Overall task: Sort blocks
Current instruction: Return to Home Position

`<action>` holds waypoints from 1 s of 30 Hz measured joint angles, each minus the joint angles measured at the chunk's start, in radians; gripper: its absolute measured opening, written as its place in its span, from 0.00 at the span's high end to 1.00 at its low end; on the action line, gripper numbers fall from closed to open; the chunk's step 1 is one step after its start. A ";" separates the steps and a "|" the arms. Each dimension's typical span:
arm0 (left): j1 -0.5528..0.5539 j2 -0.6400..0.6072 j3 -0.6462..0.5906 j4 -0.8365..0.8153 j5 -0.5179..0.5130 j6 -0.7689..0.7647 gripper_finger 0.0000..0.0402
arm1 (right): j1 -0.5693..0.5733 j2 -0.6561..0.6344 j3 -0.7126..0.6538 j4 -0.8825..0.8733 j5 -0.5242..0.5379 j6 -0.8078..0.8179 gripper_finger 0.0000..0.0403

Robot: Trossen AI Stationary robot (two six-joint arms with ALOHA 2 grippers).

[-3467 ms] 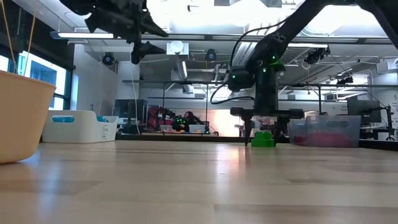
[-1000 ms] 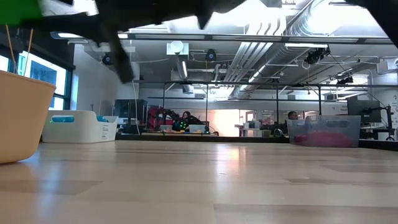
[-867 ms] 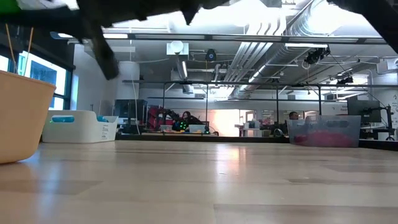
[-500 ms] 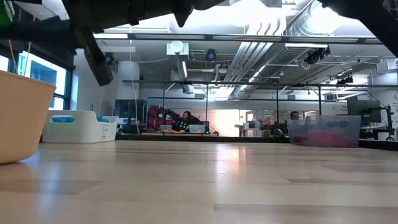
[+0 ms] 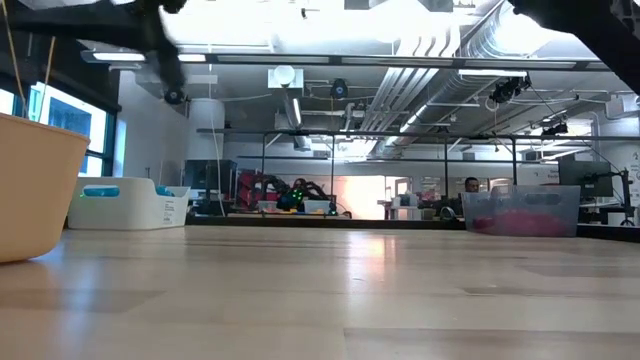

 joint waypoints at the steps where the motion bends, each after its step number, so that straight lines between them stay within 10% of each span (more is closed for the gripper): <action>1: 0.000 -0.001 0.000 0.000 0.001 0.006 0.43 | -0.002 0.000 0.046 -0.093 0.011 -0.038 0.44; 13: -0.004 -0.122 -0.002 -0.127 0.064 0.199 0.43 | -0.021 -0.331 -0.321 -0.579 0.187 -0.224 0.65; 22: -0.024 -0.396 -0.324 0.010 0.030 0.154 0.51 | -0.003 -0.779 -0.949 -0.274 0.211 0.222 0.97; 30: -0.024 -0.544 -0.713 0.504 -0.020 -0.008 0.81 | 0.080 -1.145 -1.184 -0.012 0.620 0.449 0.99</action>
